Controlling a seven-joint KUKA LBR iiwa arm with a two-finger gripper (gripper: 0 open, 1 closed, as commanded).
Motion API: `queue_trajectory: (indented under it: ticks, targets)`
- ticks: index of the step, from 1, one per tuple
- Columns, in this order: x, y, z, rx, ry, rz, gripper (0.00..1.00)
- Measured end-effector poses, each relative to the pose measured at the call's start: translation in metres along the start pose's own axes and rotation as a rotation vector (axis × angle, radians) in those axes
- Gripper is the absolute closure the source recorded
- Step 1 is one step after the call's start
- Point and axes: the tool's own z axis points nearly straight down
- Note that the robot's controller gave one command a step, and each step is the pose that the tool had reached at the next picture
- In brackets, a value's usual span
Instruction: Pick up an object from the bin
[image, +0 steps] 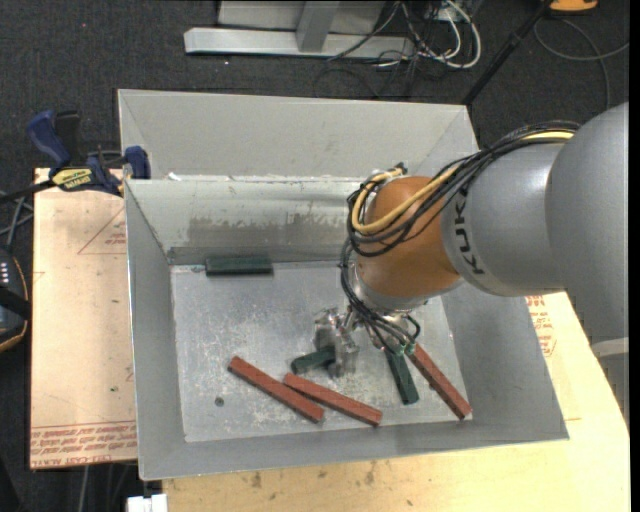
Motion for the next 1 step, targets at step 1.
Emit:
queue_trajectory:
  ticks: [1]
  targets:
    - [-0.0054, -0.0158, -0.1322, 0.002, 0.0, -0.029, 1.0]
